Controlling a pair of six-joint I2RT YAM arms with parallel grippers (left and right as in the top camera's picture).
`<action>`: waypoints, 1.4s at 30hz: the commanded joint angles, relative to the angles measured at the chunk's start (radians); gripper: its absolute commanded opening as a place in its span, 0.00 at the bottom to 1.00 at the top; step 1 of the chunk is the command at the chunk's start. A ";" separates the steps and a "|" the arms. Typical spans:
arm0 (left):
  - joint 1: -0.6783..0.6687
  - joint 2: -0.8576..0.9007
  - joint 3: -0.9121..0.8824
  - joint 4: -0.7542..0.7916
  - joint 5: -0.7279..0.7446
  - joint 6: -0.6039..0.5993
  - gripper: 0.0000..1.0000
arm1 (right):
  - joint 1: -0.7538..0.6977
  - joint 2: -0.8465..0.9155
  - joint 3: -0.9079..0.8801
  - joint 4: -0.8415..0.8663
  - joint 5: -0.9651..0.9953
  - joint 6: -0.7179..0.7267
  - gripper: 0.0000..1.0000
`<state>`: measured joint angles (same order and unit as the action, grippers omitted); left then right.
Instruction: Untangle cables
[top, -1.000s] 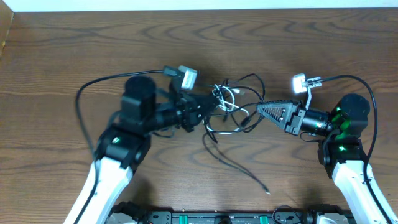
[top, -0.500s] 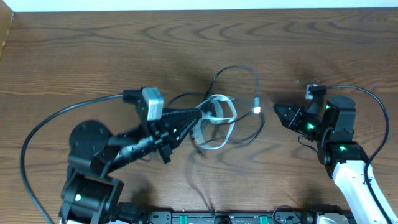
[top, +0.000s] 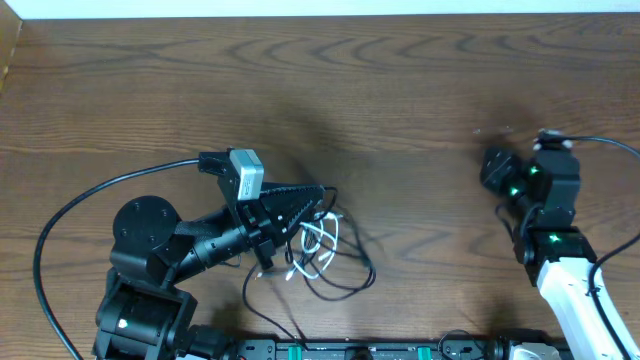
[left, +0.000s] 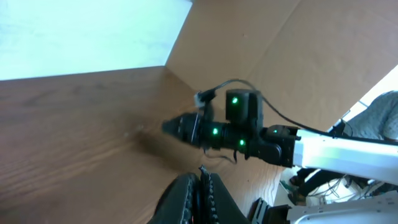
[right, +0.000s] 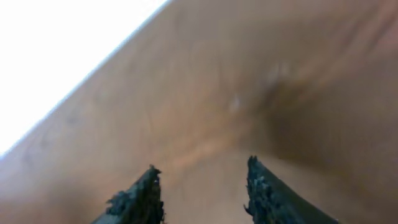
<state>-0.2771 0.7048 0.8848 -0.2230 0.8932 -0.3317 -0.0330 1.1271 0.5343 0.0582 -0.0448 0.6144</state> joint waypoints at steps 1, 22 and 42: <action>0.004 -0.007 -0.004 -0.003 0.023 0.022 0.08 | -0.020 -0.015 0.008 0.077 0.027 0.000 0.49; 0.004 0.139 -0.004 0.389 -0.364 -0.307 0.08 | 0.158 -0.021 0.008 0.135 -0.921 0.126 0.99; 0.001 0.313 -0.004 0.764 -0.143 -0.599 0.08 | 0.459 -0.008 0.007 0.127 -0.312 0.445 0.99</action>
<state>-0.2764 1.0298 0.8734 0.5251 0.6834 -0.9062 0.4183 1.1172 0.5343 0.1650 -0.4656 0.9047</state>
